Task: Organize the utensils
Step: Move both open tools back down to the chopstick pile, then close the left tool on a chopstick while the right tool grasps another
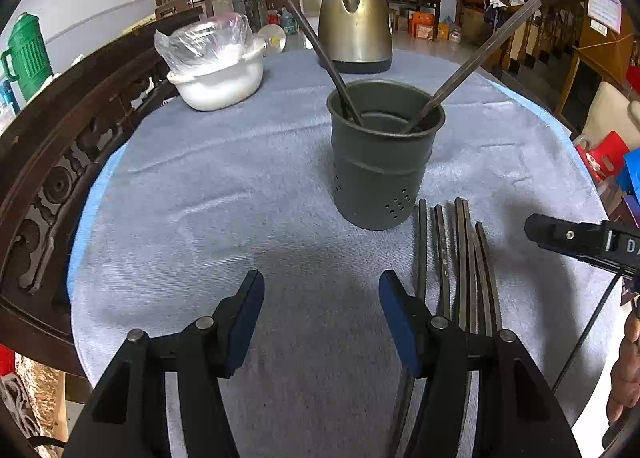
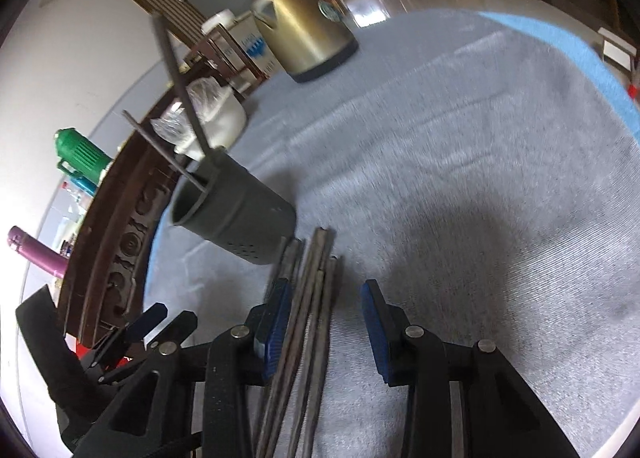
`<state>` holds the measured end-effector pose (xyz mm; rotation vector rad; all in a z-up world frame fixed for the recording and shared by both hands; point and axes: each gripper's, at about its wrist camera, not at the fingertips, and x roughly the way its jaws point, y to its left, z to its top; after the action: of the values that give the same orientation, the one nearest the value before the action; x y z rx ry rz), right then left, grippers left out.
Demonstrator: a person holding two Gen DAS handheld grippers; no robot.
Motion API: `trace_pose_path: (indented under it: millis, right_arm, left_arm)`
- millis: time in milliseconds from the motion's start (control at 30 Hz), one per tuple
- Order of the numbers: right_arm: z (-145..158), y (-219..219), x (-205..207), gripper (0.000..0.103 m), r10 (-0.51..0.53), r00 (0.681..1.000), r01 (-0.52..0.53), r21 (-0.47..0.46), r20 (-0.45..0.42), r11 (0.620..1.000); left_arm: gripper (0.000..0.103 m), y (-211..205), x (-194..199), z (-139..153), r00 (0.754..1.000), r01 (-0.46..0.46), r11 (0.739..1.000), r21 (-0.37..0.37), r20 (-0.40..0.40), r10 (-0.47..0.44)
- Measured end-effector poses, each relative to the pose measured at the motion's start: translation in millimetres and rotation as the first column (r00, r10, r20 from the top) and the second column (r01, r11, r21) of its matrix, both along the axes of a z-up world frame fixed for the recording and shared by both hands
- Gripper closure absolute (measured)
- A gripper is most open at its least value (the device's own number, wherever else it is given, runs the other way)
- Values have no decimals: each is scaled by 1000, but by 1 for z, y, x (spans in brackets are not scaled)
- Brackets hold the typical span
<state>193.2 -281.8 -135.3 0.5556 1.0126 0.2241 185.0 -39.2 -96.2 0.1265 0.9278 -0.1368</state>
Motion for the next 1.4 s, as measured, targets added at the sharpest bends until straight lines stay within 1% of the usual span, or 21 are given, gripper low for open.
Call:
trace_pose_path:
  millis: [333,567,633,667,767,833,867,1033,1167,1267,1333,1400]
  right_arm:
    - [-24,6,24,64,0,996,-1,-11,-87,1000]
    - [-31,11,34,64,7,995,-8,-11,-101,1000]
    - [-33,11,37,68,9,995,-10,-6,-101,1000]
    - [-34,12,37,73,11,995,-11,-4,-103,1000]
    - [-37,13,40,86,19,994,-17,12,-104,1000]
    - [-39,15,41,91,26,995,-25,13,-101,1000]
    - [-39,16,41,93,27,995,-26,10,-99,1000]
    - [-41,11,42,93,13,996,-13,4,-90,1000]
    - [-41,1,41,93,-10,996,11,5,-90,1000]
    - [-41,-10,40,93,-43,995,45,14,-90,999]
    - [-42,-16,40,93,-60,994,63,25,-89,998]
    - [-43,-19,41,93,-67,993,72,44,-93,996]
  left_arm:
    - [42,0,20,-14,999,5,1000,-29,-43,-7]
    - [42,1,30,-20,998,14,999,-48,-63,-17]
    - [42,0,32,-22,998,16,998,-53,-66,-19]
    - [42,0,33,-22,997,17,998,-55,-68,-21]
    - [42,-2,36,-25,997,25,998,-62,-76,-30]
    - [42,-1,39,-27,995,33,996,-81,-90,-40]
    - [42,0,41,-29,993,38,994,-106,-106,-49]
    - [42,2,54,-36,984,52,983,-178,-156,-81]
    - [42,1,61,-39,977,68,970,-235,-180,-112]
    - [42,-1,61,-37,974,80,957,-277,-181,-134]
    - [41,-4,61,-35,974,90,955,-283,-175,-144]
    - [41,-11,60,-36,973,98,957,-272,-176,-149]
